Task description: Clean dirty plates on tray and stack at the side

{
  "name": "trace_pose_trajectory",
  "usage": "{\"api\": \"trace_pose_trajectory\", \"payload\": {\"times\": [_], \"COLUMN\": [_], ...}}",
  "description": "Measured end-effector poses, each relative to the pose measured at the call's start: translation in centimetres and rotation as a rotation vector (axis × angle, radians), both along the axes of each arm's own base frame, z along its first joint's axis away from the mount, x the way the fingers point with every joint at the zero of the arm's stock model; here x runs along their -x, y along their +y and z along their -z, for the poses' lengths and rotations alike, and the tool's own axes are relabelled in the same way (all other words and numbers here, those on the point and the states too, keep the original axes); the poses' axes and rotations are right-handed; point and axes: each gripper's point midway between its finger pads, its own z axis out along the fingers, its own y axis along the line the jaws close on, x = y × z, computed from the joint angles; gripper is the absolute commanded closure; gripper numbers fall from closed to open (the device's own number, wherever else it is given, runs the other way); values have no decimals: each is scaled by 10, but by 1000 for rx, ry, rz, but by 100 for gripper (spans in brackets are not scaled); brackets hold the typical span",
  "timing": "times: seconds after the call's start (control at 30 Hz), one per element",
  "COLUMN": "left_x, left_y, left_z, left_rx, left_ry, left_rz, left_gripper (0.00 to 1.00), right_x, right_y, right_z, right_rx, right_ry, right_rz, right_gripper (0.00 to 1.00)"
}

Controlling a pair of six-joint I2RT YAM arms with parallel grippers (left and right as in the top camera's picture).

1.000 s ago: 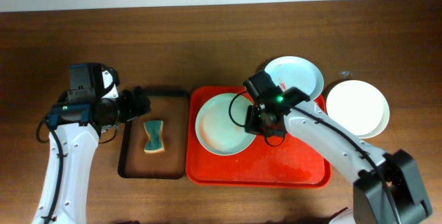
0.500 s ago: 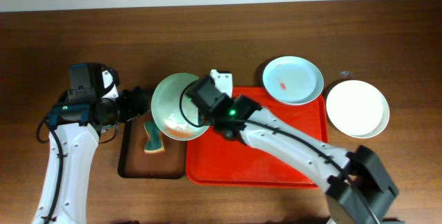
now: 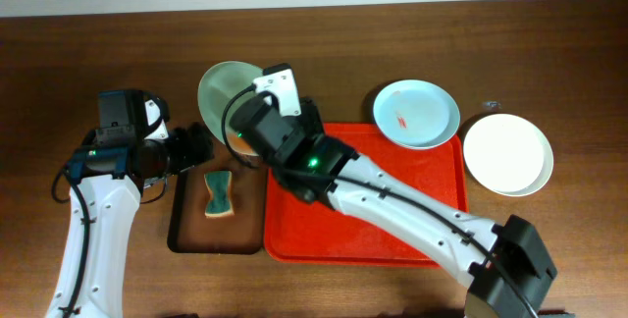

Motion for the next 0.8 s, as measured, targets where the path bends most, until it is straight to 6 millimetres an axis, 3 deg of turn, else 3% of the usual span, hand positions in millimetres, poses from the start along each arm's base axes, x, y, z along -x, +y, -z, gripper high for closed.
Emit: {"api": "trace_pose_trajectory", "payload": {"times": [0.03,0.1,0.3,0.8], "left_x": [0,0,0,0], "left_y": [0,0,0,0], "left_z": [0,0,0,0], "left_rx": [0,0,0,0], "left_ry": [0,0,0,0], "left_rz": [0,0,0,0], "left_gripper": [1,1,1,1], "right_x": [8,15,25,22], "right_y": [10,17,24,23], "right_z": [-14,-25,-64,-80], "right_rx": [63,119,280,318], "right_ry": [-82,-140,-312,-366], "right_rz": [-11,-24,-3,15], "right_gripper": [96,96,96,96]}}
